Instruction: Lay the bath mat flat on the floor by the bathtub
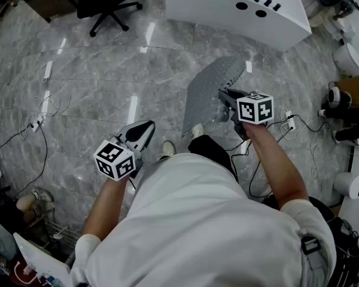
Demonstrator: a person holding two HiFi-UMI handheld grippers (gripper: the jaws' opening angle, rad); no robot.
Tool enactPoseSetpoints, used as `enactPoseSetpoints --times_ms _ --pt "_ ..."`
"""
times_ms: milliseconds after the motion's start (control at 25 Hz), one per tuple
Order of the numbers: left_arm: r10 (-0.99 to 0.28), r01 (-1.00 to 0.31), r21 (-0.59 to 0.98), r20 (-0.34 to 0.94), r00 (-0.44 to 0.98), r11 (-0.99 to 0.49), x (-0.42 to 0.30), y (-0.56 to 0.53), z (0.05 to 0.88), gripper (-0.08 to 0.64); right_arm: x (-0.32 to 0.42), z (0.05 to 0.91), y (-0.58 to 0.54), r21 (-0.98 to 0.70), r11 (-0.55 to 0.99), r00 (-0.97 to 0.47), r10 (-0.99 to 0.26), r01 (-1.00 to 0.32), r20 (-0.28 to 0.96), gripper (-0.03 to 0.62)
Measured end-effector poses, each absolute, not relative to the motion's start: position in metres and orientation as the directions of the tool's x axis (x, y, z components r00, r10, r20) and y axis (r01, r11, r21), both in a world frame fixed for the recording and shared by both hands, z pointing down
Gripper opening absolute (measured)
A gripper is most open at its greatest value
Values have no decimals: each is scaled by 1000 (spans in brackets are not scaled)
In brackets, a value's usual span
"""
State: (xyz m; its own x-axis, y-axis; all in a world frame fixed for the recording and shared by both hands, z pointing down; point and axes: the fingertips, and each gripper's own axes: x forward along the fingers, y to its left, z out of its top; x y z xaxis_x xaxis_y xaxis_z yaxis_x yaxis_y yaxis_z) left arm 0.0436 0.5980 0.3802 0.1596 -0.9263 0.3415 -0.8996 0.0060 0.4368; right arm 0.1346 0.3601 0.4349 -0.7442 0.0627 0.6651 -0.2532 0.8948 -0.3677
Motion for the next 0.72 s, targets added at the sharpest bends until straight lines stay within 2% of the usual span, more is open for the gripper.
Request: enactPoseSetpoints --times_ms 360,480,720 --pt "-934 -897 441 305 186 -34 37 555 374 21 88 430 379 -401 905 -752 163 -144 638 38" --pt "-925 -910 409 314 214 -71 32 527 372 21 76 434 366 -421 897 -757 183 -132 627 38" --pt "-920 -913 404 338 200 -50 7 462 371 21 56 444 322 -414 905 -742 211 -98 637 41"
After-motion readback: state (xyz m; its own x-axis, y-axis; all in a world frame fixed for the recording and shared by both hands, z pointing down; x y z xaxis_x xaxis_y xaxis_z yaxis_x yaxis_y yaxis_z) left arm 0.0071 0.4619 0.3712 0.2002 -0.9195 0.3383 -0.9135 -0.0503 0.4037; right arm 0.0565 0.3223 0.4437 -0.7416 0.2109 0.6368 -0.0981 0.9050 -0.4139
